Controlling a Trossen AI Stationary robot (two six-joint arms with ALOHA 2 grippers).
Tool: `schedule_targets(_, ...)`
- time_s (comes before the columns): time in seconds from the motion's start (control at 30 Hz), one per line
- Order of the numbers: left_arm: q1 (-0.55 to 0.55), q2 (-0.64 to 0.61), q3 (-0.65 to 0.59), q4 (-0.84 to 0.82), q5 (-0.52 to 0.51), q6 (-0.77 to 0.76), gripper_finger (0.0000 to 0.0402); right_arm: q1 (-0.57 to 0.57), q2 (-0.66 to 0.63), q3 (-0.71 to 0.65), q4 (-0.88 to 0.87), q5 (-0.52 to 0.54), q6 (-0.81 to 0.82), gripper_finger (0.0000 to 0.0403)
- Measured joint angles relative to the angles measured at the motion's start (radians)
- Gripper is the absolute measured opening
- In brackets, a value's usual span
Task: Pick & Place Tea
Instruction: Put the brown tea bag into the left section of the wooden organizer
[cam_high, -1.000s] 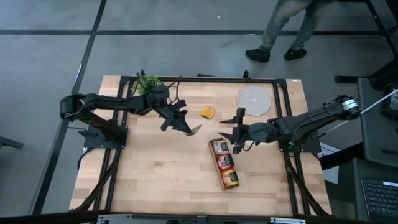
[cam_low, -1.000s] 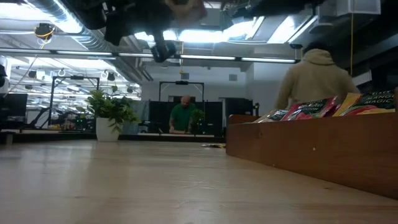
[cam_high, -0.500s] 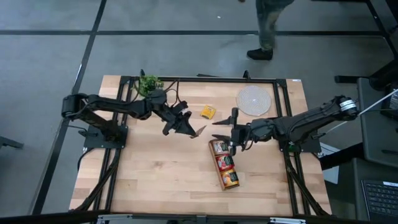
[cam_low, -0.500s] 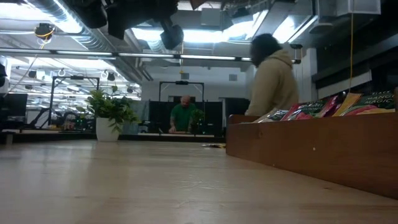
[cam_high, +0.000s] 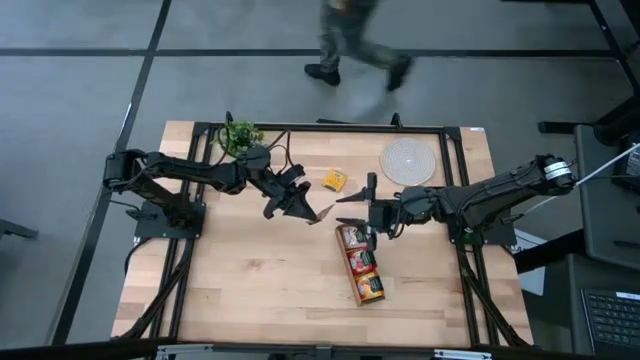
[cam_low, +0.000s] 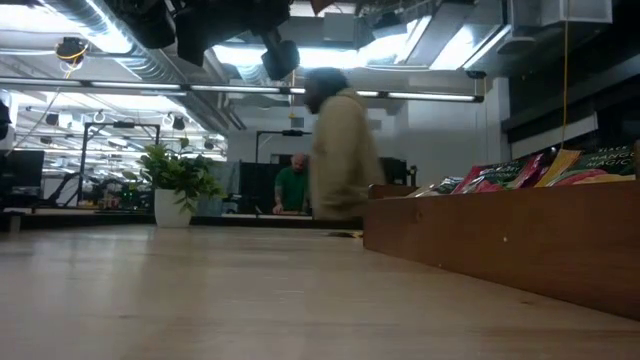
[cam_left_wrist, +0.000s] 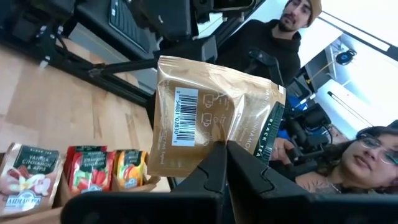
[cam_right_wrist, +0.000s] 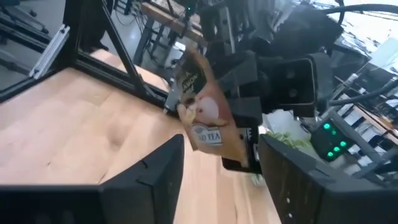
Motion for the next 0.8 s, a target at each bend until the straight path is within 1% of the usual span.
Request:
schedule_targets(0.2,-0.005,0.000,0.000,-0.002,-0.010,0.001,0.0003,-0.028,0.034,0.000,0.045,-0.053,0.003,0.0175)
schedule_targets(0.37,-0.005,0.000,0.000,-0.003,-0.010,0.003,0.0003,-0.040,0.053,0.000,0.073,-0.062,0.001,0.0143)
schedule_targets(0.5,-0.005,0.000,0.000,-0.003,-0.010,0.005,0.0003,-0.041,0.052,0.000,0.076,-0.062,0.000,0.0100)
schedule_targets(0.67,-0.005,0.000,0.000,-0.006,-0.010,0.013,0.0003,-0.041,0.052,0.000,0.067,-0.063,0.000,0.0019)
schedule_targets(0.7,-0.005,0.000,0.000,-0.006,-0.010,0.016,0.0004,-0.041,0.052,0.000,0.065,-0.063,-0.001,0.0010)
schedule_targets(0.8,-0.005,0.000,0.000,-0.008,-0.010,0.028,0.0004,-0.041,0.052,0.000,0.058,-0.064,0.000,0.0009)
